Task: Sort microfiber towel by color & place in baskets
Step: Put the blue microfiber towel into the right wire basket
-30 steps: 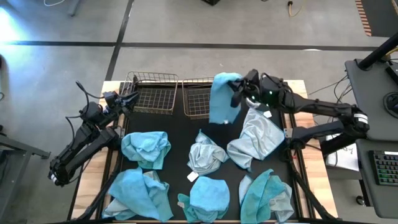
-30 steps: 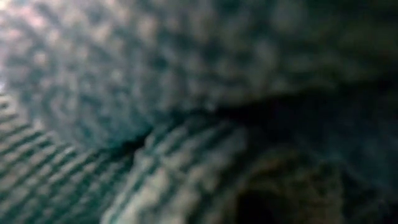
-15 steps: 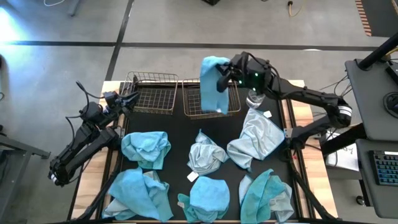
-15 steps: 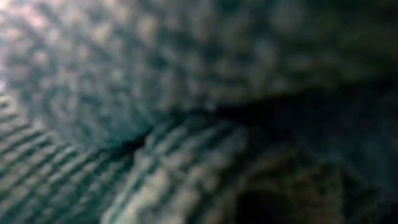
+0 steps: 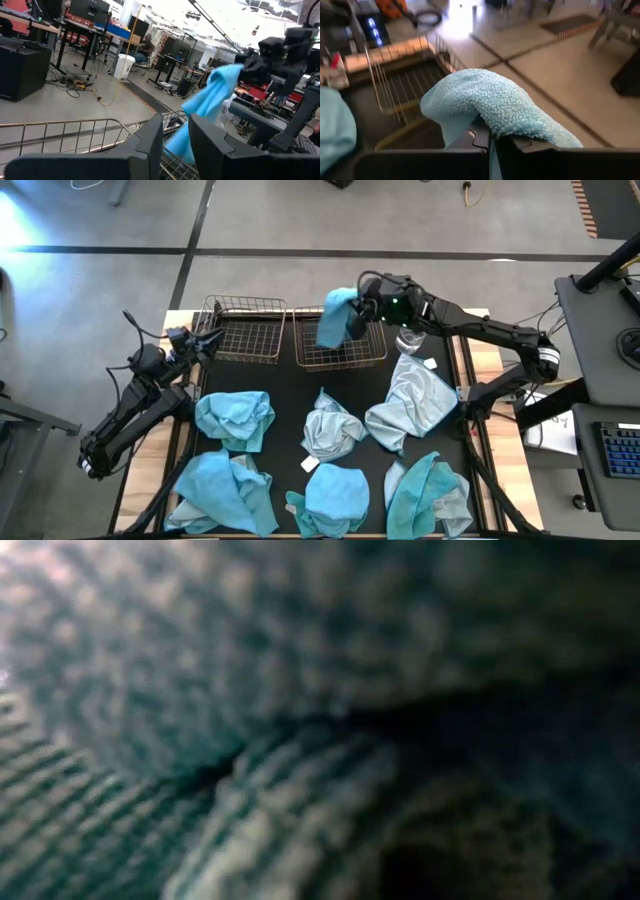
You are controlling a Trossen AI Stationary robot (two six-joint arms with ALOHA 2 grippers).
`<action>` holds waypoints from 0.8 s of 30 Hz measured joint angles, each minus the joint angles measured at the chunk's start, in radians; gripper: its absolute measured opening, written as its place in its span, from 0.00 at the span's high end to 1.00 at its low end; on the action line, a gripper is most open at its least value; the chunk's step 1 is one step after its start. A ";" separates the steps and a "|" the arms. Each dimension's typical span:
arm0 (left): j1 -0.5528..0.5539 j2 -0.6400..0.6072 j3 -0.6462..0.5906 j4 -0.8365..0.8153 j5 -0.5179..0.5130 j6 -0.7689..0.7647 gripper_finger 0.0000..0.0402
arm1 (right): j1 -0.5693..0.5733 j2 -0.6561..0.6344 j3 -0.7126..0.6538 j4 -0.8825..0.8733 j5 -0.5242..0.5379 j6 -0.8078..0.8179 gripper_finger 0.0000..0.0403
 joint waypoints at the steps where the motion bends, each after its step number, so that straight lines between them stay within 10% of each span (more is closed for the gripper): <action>1: 0.000 0.000 0.000 0.000 0.000 0.000 0.80 | 0.000 0.000 0.000 -0.024 0.000 0.003 0.98; 14: 0.000 0.000 0.000 -0.001 0.001 -0.007 0.80 | 0.002 0.003 -0.002 -0.132 -0.026 0.014 0.97; 24: 0.000 0.000 0.000 -0.013 0.001 -0.008 0.80 | 0.002 0.003 -0.002 -0.159 -0.112 0.013 0.77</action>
